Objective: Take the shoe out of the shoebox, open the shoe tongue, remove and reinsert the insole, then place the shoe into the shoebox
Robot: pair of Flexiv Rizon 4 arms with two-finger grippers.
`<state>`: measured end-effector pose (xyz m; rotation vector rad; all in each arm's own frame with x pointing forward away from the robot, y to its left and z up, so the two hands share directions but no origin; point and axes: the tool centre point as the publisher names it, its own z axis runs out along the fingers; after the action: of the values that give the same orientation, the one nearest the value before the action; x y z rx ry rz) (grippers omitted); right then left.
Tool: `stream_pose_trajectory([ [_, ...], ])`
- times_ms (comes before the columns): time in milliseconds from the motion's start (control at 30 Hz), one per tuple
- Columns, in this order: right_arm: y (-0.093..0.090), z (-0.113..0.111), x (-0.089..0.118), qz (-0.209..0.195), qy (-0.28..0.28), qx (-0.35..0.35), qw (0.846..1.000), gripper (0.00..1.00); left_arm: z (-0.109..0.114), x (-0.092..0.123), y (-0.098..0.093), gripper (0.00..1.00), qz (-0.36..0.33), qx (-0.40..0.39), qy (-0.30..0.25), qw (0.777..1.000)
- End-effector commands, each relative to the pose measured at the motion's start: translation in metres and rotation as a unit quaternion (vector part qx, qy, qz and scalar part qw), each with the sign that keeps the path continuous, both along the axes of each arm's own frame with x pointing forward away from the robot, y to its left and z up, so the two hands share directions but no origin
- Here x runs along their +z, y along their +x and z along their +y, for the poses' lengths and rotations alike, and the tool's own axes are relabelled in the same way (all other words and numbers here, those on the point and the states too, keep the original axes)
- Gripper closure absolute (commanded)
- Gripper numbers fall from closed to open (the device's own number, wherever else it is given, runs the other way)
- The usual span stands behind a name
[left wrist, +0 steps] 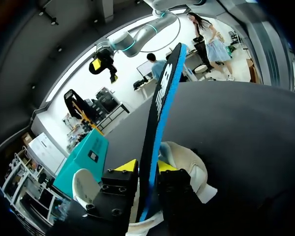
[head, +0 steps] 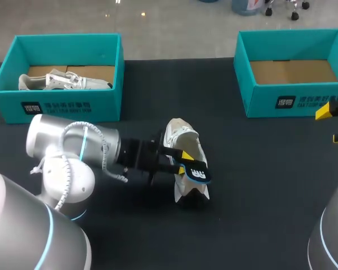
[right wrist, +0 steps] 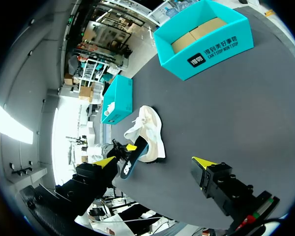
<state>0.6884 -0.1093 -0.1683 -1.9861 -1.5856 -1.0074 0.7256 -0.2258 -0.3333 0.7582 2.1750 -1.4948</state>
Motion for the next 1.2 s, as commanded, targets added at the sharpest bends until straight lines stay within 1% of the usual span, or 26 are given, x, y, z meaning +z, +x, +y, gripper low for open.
stream_pose_trajectory([
  [33, -0.001, 0.001, 0.000, 0.000, -0.001, -0.001, 1.000, 0.00, -0.001, -0.002, -0.001, 1.00, -0.001, 0.000, 0.012, 1.000],
  [233, -0.001, 0.001, 0.000, 0.000, -0.001, -0.001, 1.000, 0.00, -0.002, -0.009, 0.007, 1.00, -0.014, 0.004, 0.033, 0.999],
  [567, -0.001, 0.001, 0.000, 0.000, -0.001, -0.001, 1.000, 0.00, 0.000, -0.019, 0.019, 1.00, -0.012, 0.021, 0.043, 0.999],
  [700, -0.001, 0.001, 0.000, 0.000, -0.001, -0.001, 1.000, 0.00, 0.001, -0.020, 0.020, 1.00, -0.009, 0.027, 0.047, 0.998],
  [733, -0.001, 0.001, 0.000, 0.000, -0.001, -0.001, 1.000, 0.00, 0.001, -0.018, 0.019, 0.97, -0.009, 0.028, 0.047, 0.998],
  [767, -0.001, 0.001, 0.000, 0.000, -0.001, -0.001, 1.000, 0.00, 0.001, -0.016, 0.018, 0.69, -0.009, 0.028, 0.047, 0.998],
  [800, -0.001, 0.001, 0.000, 0.000, -0.001, -0.001, 1.000, 0.00, 0.002, -0.014, 0.017, 0.56, -0.009, 0.029, 0.045, 0.999],
  [867, -0.001, 0.001, 0.000, 0.000, -0.001, -0.001, 1.000, 0.00, 0.002, -0.010, 0.014, 0.53, -0.011, 0.028, 0.041, 0.999],
  [967, -0.001, 0.001, 0.000, 0.000, -0.001, -0.001, 1.000, 0.00, 0.000, -0.003, 0.008, 0.55, -0.018, 0.022, 0.039, 0.999],
  [1033, -0.001, 0.001, 0.000, 0.000, -0.001, -0.001, 1.000, 0.00, -0.001, 0.000, 0.006, 0.58, -0.022, 0.018, 0.037, 0.999],
  [1133, -0.001, 0.001, 0.000, 0.000, -0.001, -0.001, 1.000, 0.00, -0.001, 0.001, 0.004, 0.73, -0.026, 0.018, 0.036, 0.999],
  [1200, -0.001, 0.001, 0.000, 0.000, -0.001, -0.001, 1.000, 0.00, -0.002, -0.001, 0.004, 0.81, -0.024, 0.017, 0.038, 0.999],
])
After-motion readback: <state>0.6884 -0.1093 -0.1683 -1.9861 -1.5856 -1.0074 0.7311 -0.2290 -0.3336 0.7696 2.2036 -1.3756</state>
